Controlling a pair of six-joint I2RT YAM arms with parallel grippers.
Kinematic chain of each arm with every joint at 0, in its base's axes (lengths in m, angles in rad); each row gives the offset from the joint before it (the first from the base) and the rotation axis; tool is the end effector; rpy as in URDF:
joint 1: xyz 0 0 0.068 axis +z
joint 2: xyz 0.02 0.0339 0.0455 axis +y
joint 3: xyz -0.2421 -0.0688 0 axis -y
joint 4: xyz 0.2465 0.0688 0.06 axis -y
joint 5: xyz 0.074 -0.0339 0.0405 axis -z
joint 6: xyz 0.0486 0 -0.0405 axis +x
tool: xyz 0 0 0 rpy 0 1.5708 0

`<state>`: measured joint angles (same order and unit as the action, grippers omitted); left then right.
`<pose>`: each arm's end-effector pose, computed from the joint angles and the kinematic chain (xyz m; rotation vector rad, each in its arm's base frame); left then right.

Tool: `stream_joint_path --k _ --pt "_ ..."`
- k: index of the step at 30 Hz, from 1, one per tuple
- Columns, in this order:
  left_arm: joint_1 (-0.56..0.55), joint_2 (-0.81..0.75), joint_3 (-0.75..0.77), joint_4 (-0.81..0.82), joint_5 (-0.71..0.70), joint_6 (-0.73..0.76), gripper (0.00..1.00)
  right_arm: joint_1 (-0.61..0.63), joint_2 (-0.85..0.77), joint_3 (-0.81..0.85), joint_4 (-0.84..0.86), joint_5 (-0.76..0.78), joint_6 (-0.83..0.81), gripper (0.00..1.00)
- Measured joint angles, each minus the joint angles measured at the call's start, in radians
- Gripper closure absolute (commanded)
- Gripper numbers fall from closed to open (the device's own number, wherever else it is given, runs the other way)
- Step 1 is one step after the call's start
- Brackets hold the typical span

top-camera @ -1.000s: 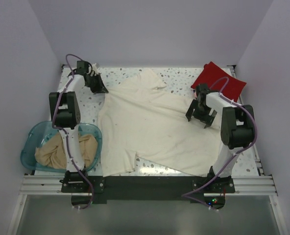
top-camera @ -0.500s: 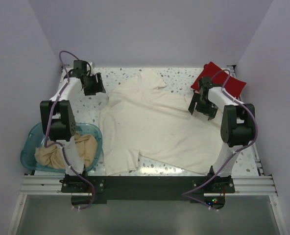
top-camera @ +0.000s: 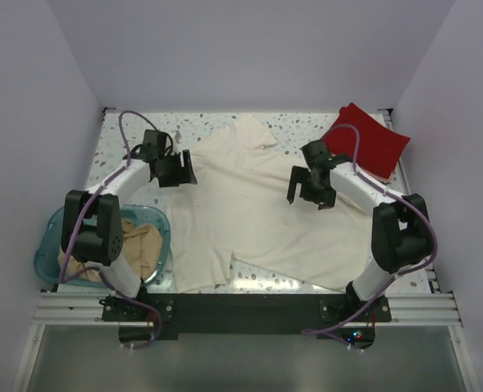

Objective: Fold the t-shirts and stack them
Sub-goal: Flatten the tshirt out

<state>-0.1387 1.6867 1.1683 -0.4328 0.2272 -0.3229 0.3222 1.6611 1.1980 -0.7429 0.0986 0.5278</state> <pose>0.3573 -0.0609 0.1852 -0.1418 2.5476 -0.4699 0.3172 0.1009 0.1839 0.3091 2.7507 0.0861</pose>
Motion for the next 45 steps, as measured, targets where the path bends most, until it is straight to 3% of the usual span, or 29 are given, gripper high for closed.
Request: stream_joint_path --k 9,18,28,45 --pt "0.0 0.137 -0.039 0.037 0.07 -0.026 0.29 -0.003 0.031 -0.103 0.037 -0.038 0.048 0.01" --pt "0.001 0.214 0.037 0.079 0.104 -0.026 0.29 -0.006 0.103 -0.108 0.05 -0.009 0.065 0.01" --pt "-0.002 0.375 0.239 0.113 0.171 -0.025 0.28 -0.113 0.174 -0.021 0.01 -0.012 0.082 0.01" --pt "-0.032 0.704 0.733 0.109 0.204 -0.044 0.28 -0.211 0.446 0.383 -0.134 -0.011 0.019 0.01"
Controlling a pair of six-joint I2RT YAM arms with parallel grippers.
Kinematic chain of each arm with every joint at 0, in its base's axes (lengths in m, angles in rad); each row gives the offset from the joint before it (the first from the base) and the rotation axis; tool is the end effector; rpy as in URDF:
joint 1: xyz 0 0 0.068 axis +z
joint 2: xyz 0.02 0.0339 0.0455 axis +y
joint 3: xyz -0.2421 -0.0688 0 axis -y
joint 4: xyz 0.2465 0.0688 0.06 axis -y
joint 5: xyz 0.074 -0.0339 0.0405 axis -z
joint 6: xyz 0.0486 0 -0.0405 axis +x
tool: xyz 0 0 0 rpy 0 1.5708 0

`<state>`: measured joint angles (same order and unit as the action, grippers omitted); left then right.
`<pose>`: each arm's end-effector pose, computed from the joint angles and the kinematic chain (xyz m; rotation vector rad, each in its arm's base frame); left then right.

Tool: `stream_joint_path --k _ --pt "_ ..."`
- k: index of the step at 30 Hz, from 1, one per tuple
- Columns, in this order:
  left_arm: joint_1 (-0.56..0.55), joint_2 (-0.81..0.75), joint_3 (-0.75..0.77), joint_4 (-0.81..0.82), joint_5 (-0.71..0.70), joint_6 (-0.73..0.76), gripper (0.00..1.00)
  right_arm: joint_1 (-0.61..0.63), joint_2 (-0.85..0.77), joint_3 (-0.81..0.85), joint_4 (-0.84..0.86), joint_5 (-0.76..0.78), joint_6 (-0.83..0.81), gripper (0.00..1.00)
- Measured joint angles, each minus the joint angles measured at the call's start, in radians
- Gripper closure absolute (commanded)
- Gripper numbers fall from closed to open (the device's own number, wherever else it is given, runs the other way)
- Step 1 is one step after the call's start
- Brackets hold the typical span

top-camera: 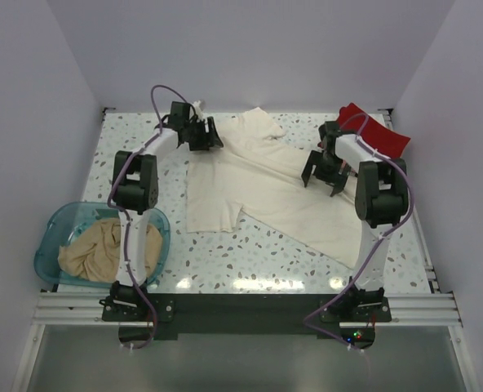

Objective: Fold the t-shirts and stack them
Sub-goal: Flatten the tshirt out

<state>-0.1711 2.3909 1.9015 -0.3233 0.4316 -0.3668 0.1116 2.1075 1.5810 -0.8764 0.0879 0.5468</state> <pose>0.5129 -0.1093 0.1299 -0.0261 2.4232 -0.7657 0.4055 0.0411 0.1289 0.6484 2.8821 -0.0426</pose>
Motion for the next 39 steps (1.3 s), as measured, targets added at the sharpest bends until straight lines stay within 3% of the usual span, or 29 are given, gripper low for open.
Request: stream_joint_path --k 6,9,15,19,23,26,30,39 --pt "-0.003 0.019 0.037 -0.002 -0.024 -0.018 0.28 -0.009 0.043 0.079 -0.005 -0.011 -0.038 0.02" --pt "-0.011 -0.033 -0.027 0.003 -0.069 -0.017 0.27 -0.01 0.048 0.103 -0.005 -0.039 -0.053 0.02" --pt "-0.042 -0.357 -0.326 0.004 -0.208 -0.009 0.25 -0.01 0.048 0.15 0.0 -0.107 -0.072 0.03" --pt "-0.076 -0.573 -0.415 -0.045 -0.313 0.006 0.32 -0.01 0.048 0.154 0.0 -0.135 -0.08 0.04" --pt "-0.112 -0.682 -0.516 -0.094 -0.38 0.011 0.38 -0.01 0.048 0.154 0.0 -0.158 -0.086 0.05" --pt "-0.141 -0.713 -0.629 -0.158 -0.425 -0.002 0.46 -0.01 0.048 0.154 -0.001 -0.17 -0.089 0.05" --pt "-0.172 -0.716 -0.748 -0.241 -0.446 -0.037 0.5 -0.01 0.046 0.154 -0.002 -0.19 -0.095 0.05" --pt "-0.259 -0.735 -0.822 -0.317 -0.478 -0.107 0.55 -0.01 -0.029 0.154 -0.012 -0.217 -0.113 0.05"
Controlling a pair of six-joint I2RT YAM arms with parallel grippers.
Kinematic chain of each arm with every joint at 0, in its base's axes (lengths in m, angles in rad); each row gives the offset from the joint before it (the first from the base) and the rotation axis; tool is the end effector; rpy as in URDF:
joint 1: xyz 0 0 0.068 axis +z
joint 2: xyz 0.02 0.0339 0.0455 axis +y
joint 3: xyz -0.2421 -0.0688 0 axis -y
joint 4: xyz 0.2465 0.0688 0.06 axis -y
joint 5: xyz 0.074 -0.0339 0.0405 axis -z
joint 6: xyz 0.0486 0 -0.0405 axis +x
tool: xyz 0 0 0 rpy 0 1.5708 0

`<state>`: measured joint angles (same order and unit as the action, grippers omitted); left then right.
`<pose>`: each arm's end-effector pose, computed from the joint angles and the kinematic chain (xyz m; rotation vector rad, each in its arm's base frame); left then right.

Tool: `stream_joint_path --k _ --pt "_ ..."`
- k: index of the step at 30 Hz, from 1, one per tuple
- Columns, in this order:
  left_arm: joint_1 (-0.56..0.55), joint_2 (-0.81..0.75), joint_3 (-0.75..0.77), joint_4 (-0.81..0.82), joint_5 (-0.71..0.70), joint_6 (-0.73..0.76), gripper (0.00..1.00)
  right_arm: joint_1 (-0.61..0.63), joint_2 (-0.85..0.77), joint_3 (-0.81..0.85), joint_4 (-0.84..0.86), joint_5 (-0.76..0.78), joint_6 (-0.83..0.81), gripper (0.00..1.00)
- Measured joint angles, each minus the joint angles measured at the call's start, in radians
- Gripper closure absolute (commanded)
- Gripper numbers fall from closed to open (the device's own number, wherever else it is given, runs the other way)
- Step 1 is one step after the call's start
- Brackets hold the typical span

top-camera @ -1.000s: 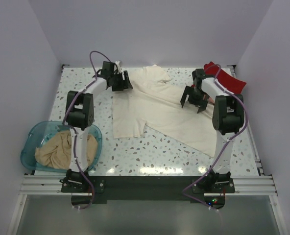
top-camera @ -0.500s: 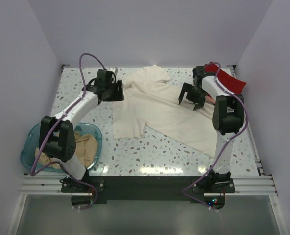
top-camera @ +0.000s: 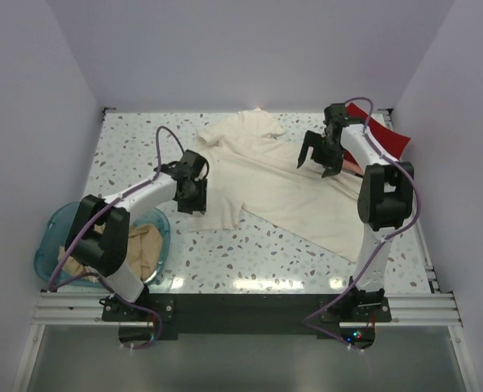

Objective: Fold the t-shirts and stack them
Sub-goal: Flatten the tshirt out

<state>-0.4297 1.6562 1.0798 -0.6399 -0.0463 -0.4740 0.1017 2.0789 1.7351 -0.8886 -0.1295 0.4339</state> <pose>0.2942 -0.1323 0.1558 -0.0736 2.7973 -0.1606 0.4278 0.0500 0.1832 0.4376 2.7998 0.3053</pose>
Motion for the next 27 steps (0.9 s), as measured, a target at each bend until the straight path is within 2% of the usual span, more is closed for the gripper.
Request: stream_joint_path --k 5,14,25,27 --pt "-0.012 -0.058 -0.04 -0.023 -0.031 -0.04 0.55 0.0 -0.061 -0.044 0.011 -0.022 -0.002 0.05" --pt "-0.013 -0.065 -0.136 -0.025 -0.061 -0.084 0.56 0.0 -0.112 -0.137 0.016 -0.031 -0.006 0.05" --pt "-0.016 -0.082 -0.213 0.048 -0.045 -0.114 0.57 0.0 -0.169 -0.187 0.022 -0.045 -0.008 0.05" --pt "-0.016 -0.084 -0.217 0.054 -0.045 -0.119 0.59 0.0 -0.175 -0.195 0.022 -0.046 -0.009 0.05"
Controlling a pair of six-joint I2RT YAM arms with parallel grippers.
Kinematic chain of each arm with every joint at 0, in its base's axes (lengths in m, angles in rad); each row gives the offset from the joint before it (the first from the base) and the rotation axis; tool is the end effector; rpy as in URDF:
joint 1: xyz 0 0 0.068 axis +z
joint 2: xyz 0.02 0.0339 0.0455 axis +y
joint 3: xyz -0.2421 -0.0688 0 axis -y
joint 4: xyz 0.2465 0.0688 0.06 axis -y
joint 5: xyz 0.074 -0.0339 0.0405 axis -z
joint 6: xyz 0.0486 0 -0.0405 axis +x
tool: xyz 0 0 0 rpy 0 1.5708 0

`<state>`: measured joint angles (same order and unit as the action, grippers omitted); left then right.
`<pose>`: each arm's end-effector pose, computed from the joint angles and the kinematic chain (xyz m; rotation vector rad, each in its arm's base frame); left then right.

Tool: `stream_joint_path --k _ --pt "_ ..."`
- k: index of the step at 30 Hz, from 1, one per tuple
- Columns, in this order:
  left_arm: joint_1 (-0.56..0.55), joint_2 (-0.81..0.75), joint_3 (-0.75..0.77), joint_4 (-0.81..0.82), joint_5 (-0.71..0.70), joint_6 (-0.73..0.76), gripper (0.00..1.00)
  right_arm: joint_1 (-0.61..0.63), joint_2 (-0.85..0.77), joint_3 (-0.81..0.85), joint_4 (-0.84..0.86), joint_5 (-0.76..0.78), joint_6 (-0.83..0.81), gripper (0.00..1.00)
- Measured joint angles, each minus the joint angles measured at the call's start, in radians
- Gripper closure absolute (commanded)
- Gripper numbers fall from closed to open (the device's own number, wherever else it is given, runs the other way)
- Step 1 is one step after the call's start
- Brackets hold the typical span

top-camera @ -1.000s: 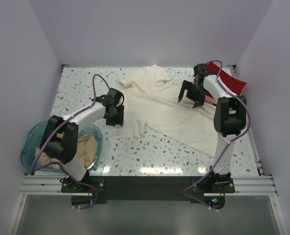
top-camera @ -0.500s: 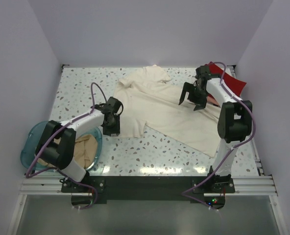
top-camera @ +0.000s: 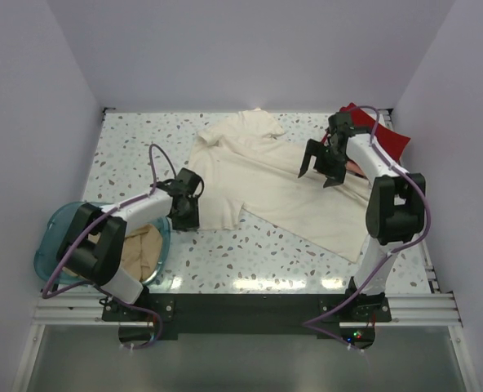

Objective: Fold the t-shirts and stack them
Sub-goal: Flatten the tshirt out

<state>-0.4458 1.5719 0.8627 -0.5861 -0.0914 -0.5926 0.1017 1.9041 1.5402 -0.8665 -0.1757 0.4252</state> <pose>0.2543 -0.1166 0.1228 -0.2275 2.8473 -0.0831 0.3887 0.0482 0.1958 0.4143 2.8057 0.3681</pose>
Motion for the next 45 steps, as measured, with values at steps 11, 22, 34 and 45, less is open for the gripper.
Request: stream_joint_path --k 11,22,34,45 --pt "0.0 -0.003 -0.01 0.047 -0.001 -0.017 1.0 -0.001 -0.072 -0.1 0.004 0.002 -0.004 0.05" --pt "0.08 0.03 0.016 0.105 0.014 -0.016 1.0 -0.011 -0.15 -0.348 0.007 0.051 -0.013 0.05" --pt "0.248 0.154 0.168 0.152 0.058 0.049 1.0 0.008 0.002 -0.274 0.016 0.097 0.008 0.08" --pt "0.383 0.241 0.318 0.143 0.078 0.119 1.0 0.128 0.138 -0.066 -0.036 0.104 0.054 0.08"
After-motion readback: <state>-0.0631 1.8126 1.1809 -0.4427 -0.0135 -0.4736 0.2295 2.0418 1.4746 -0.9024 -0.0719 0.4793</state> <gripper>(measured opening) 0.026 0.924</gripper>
